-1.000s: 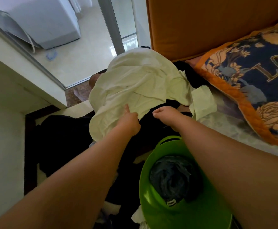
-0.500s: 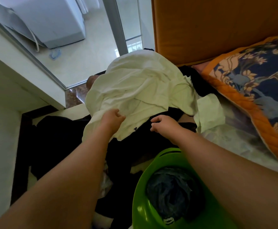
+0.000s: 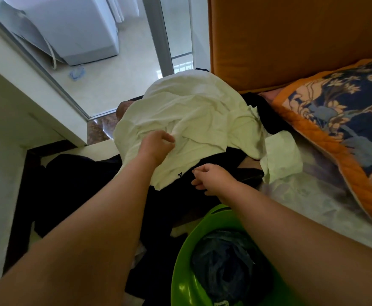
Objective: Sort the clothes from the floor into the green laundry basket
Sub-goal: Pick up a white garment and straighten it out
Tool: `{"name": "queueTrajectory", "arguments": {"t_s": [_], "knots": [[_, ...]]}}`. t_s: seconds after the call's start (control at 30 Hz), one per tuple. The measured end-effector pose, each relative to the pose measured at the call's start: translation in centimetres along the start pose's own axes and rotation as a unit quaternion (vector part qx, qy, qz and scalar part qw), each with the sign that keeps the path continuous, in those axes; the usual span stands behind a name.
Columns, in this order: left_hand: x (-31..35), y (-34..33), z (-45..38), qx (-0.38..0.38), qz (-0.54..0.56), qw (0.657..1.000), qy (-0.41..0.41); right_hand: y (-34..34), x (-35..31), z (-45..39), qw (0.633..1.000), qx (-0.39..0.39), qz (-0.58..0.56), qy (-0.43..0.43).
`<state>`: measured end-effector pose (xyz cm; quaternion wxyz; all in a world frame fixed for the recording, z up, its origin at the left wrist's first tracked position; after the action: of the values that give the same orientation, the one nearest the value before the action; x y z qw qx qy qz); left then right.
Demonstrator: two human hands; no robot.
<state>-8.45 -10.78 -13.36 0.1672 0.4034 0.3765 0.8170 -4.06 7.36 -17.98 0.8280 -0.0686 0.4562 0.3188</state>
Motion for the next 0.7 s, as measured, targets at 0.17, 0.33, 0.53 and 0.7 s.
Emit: {"name": "queueTrajectory", "arguments": {"t_s": [0.17,0.33,0.53,0.7], "knots": [[-0.9,-3.7,6.0,-0.174,-0.042,0.984,0.016,1.3,0.7,0.4,0.969,0.103,-0.211,-0.072],[-4.1,-5.9,12.4,-0.351,-0.039,0.931,0.097,2.6,1.0,0.5,0.959,0.129,-0.228,-0.111],[-7.8,-7.4,17.5,-0.484,-0.002,0.854,0.191,-1.4,-1.5,3.2,0.991,-0.039,0.120,-0.054],[-11.9,-4.2,15.3,-0.302,0.161,0.868,0.361,-4.7,-0.3,6.9,0.977,-0.160,0.017,-0.140]]}}
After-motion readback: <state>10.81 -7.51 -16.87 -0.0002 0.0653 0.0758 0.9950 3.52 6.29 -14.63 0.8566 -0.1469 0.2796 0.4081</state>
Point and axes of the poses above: each hand's wrist, its own z-axis away from the middle knuckle, its own y-axis out of the back of the hand, x = y × z, the point moved 9 cm from there along -z, towards the middle knuckle, and after that the axes turned 9 degrees about y, right-handed, at the moved point
